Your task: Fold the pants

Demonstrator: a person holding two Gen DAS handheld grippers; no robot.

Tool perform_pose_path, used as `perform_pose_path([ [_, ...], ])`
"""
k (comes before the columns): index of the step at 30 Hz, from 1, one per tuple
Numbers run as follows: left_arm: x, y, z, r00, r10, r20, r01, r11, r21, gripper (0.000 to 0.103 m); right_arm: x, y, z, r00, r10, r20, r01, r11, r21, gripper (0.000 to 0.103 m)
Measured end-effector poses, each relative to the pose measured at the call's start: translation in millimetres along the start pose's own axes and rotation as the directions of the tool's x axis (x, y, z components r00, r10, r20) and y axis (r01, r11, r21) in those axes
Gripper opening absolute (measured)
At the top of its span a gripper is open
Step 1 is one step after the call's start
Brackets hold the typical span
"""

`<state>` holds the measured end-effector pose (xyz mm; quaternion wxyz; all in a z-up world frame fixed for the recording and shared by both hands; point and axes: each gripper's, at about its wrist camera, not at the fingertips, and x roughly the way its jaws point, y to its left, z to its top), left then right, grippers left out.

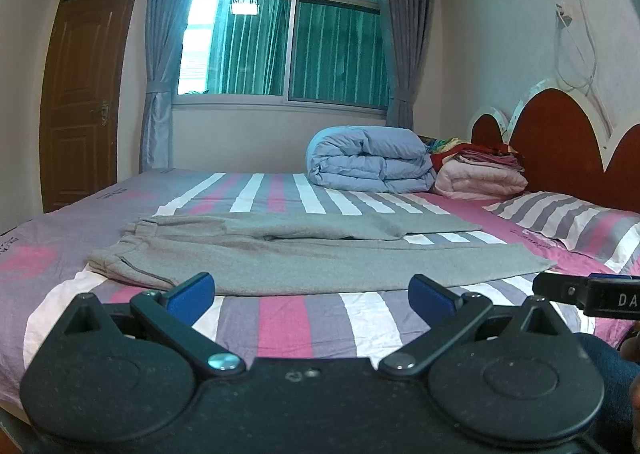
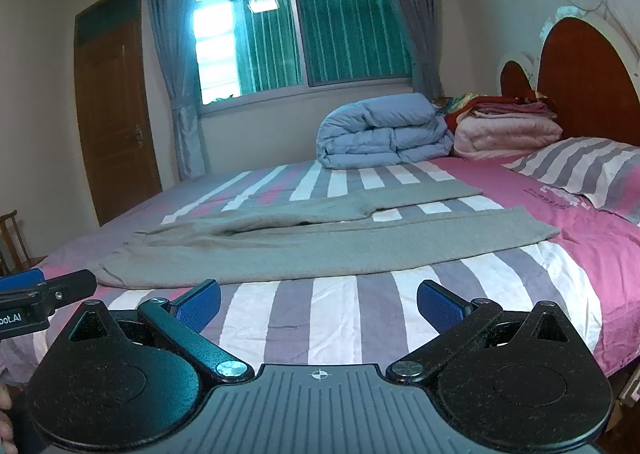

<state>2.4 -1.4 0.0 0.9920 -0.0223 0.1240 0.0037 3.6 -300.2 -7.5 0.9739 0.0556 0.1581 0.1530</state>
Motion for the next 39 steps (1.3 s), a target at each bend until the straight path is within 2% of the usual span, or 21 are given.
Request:
perform_pose_path([
  [39, 0.8, 2.3, -3.9, 1.0, 0.005, -0.006, -0.005, 1.0, 0.001, 0.097, 0.8, -2.4, 1.4, 1.0, -0.007, -0.008, 0.008, 1.0, 0.011, 0.103],
])
